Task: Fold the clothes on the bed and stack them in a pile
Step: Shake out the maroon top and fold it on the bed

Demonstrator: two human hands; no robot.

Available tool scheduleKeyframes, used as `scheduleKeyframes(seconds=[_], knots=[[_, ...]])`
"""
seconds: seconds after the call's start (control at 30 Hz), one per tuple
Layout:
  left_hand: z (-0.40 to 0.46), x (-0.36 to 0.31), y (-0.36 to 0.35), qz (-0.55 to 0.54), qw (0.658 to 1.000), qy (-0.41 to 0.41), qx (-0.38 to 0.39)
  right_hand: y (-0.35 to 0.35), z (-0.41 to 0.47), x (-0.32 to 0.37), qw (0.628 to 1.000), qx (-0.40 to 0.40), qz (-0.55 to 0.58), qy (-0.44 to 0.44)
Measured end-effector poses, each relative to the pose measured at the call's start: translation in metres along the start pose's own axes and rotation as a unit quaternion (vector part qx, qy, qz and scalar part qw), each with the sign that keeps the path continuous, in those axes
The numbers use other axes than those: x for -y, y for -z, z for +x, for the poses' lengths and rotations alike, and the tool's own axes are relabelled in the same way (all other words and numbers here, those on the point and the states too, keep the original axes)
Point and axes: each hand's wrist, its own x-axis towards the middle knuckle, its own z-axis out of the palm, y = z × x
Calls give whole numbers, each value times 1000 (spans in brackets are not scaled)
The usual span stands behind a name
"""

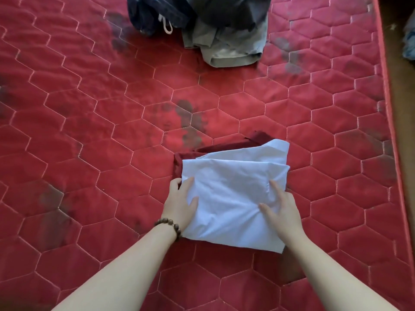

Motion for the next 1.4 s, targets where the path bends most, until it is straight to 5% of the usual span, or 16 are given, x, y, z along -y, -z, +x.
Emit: scheduleKeyframes(seconds=[0.27, 0.57, 0.8, 0.97, 1.2, 1.4], knots=[[19, -20, 4, -149, 987, 53, 6, 10, 18, 6, 999, 11, 30, 5], [16, -43, 0, -180, 982, 1, 59, 13, 13, 16, 1000, 4, 15, 26], [-5, -40, 27, -159, 979, -56, -111, 10, 1, 47, 988, -83, 65, 117], [9, -6, 20, -95, 993, 70, -31, -13, 17, 43, 999, 27, 25, -2], [6, 2, 9, -45, 994, -61, -75, -14, 15, 32, 998, -65, 16, 15], [1, 21, 4, 15, 1000, -10, -24, -14, 12, 17, 998, -1, -35, -47]])
